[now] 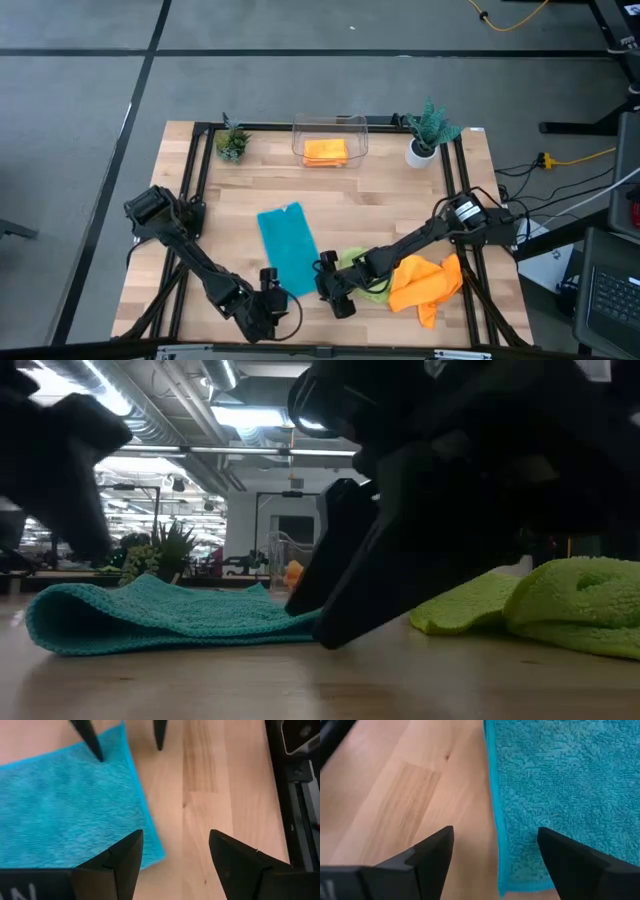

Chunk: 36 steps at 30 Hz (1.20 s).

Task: Fold microfiber towels
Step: Fold the blue towel

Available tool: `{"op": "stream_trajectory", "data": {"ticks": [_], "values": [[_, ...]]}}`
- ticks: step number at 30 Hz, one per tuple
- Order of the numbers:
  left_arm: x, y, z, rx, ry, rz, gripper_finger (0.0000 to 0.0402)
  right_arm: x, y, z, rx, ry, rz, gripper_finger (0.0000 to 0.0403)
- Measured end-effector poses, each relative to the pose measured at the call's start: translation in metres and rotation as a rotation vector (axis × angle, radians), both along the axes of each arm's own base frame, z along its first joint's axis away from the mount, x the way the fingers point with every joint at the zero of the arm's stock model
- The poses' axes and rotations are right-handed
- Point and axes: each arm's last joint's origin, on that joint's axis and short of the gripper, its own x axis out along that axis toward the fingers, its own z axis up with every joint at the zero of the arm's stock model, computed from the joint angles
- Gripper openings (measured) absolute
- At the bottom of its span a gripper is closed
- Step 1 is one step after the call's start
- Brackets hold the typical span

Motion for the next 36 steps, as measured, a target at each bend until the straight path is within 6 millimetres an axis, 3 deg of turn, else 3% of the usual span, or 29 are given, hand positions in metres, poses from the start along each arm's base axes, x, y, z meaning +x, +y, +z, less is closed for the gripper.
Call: {"op": "stream_trajectory", "data": {"ticks": [8, 18, 36], "values": [[0.009, 0.001, -0.033, 0.025, 0.059, 0.042, 0.0220, 0.000, 0.000, -0.005, 0.007, 0.022, -0.018, 0.0290], [0.010, 0.002, -0.044, 0.031, 0.092, 0.055, 0.0220, -0.001, 0.000, -0.006, 0.003, 0.027, -0.017, 0.0279], [0.006, 0.002, -0.046, 0.044, 0.135, 0.046, 0.0137, -0.008, -0.006, -0.015, -0.017, 0.063, -0.025, 0.0098]]}}
